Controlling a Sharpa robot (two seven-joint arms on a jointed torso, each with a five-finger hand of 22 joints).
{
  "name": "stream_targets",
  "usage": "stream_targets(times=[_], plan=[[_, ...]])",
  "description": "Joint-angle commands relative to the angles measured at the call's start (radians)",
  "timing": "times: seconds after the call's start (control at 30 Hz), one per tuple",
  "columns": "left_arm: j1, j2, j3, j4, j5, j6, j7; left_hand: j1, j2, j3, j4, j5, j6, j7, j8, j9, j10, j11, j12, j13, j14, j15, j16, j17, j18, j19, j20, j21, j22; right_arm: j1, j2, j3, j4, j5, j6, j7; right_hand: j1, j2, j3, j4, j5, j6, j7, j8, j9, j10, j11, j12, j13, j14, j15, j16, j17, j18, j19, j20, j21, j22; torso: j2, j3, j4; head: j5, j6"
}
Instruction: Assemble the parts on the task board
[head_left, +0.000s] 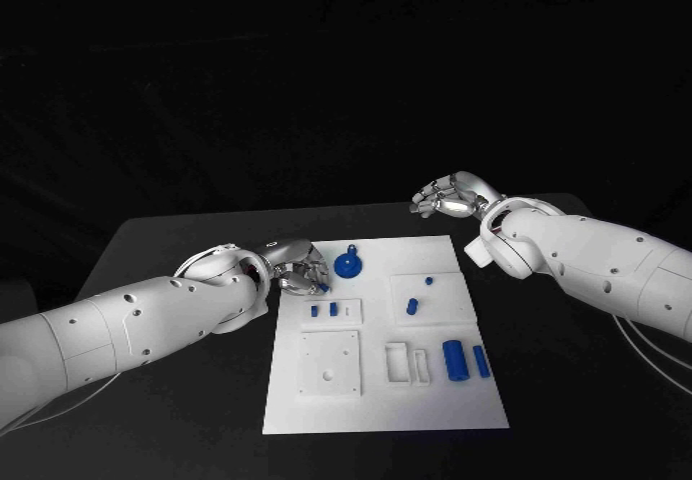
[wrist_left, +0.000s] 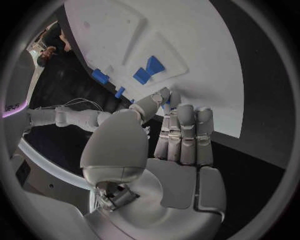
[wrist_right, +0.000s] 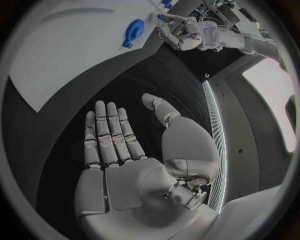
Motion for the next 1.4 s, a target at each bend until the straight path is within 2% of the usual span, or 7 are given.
stream_targets(times=[0.03,0.33,0.77,1.07,1.23,1.4], plan=[[-0.003,0.006,-0.002,0.009,0.022,0.022,0.019,-0.007,0.002,0.005,0.004,0.002,-0.003,0.008,0.006,0.001,0.000,0.003,-0.006,0.000,-0.005,-0.003,0.004,-0.002,0.024,-0.001,-0.043,0.002,0.001,0.000,0.001,0.001,0.000,0.001,0.008,0.008,-0.002,0.008,0.002,0.000,0.006,-0.001,0.003,0.005,-0.001,0.008,-0.002,0.004,-0.001,-0.003,-0.002,-0.003,0.001,0.009,-0.004,0.007,-0.006,0.002,0.000,-0.0003,-0.0001,-0.001,-0.001],[-0.003,0.007,-0.002,0.014,0.028,0.023,0.028,-0.006,-0.006,0.005,0.002,0.001,-0.013,0.012,0.000,-0.002,-0.001,0.004,-0.012,0.003,-0.008,-0.002,0.007,-0.002,0.025,-0.004,-0.041,0.001,0.002,0.000,0.001,0.001,-0.001,0.001,0.008,0.008,-0.003,0.008,0.002,0.000,0.007,-0.001,0.003,0.006,-0.001,0.008,-0.002,0.004,-0.001,-0.003,-0.002,-0.003,0.001,0.010,-0.004,0.007,-0.006,0.002,0.000,-0.0003,0.0004,-0.003,-0.001],[-0.003,0.007,-0.002,0.010,0.028,0.011,0.025,-0.004,-0.038,-0.001,-0.003,0.003,-0.048,0.024,-0.019,-0.012,0.001,0.005,-0.024,0.012,-0.016,-0.001,0.011,-0.002,0.024,-0.008,-0.039,-0.001,0.005,0.000,0.001,0.001,-0.002,0.001,0.008,0.008,-0.003,0.008,0.001,0.000,0.007,-0.001,0.003,0.006,-0.001,0.008,-0.002,0.004,-0.001,-0.003,-0.002,-0.003,0.002,0.010,-0.003,0.007,-0.006,0.002,0.000,-0.0002,-0.0001,-0.002,0.000],[-0.003,0.006,-0.002,0.012,0.029,0.012,0.032,-0.002,-0.055,-0.003,-0.009,0.004,-0.054,0.026,-0.022,-0.014,-0.006,0.008,-0.033,0.014,-0.022,0.002,0.011,-0.003,0.023,-0.012,-0.037,-0.003,0.007,0.000,0.001,0.001,-0.002,0.001,0.008,0.008,-0.003,0.008,0.002,0.000,0.007,-0.001,0.003,0.006,-0.002,0.008,-0.002,0.004,-0.002,-0.003,-0.002,-0.003,0.002,0.010,-0.003,0.007,-0.006,0.002,0.000,0.0001,-0.0002,-0.001,-0.001],[-0.003,0.007,-0.002,0.012,0.032,0.014,0.037,-0.001,-0.075,-0.007,-0.014,0.006,-0.061,0.029,-0.025,-0.016,-0.016,0.014,-0.044,0.015,-0.028,0.008,0.012,-0.003,0.023,-0.017,-0.034,-0.005,0.008,0.000,0.002,0.001,-0.002,0.001,0.009,0.008,-0.003,0.008,0.002,0.000,0.007,-0.001,0.003,0.006,-0.002,0.008,-0.002,0.004,-0.002,-0.003,-0.002,-0.003,0.002,0.010,-0.003,0.007,-0.007,0.002,0.000,0.0001,-0.0001,-0.003,-0.001],[-0.003,0.007,-0.002,0.012,0.032,0.014,0.035,-0.002,-0.081,-0.010,-0.013,0.007,-0.063,0.030,-0.026,-0.016,-0.018,0.015,-0.047,0.017,-0.030,0.009,0.013,-0.004,0.023,-0.018,-0.032,-0.005,0.009,0.000,0.002,0.001,-0.003,0.001,0.009,0.008,-0.003,0.008,0.002,0.000,0.007,-0.001,0.003,0.006,-0.002,0.008,-0.002,0.004,-0.002,-0.003,-0.002,-0.004,0.002,0.011,-0.003,0.007,-0.007,0.003,0.000,0.0004,0.0000,-0.003,-0.001]])
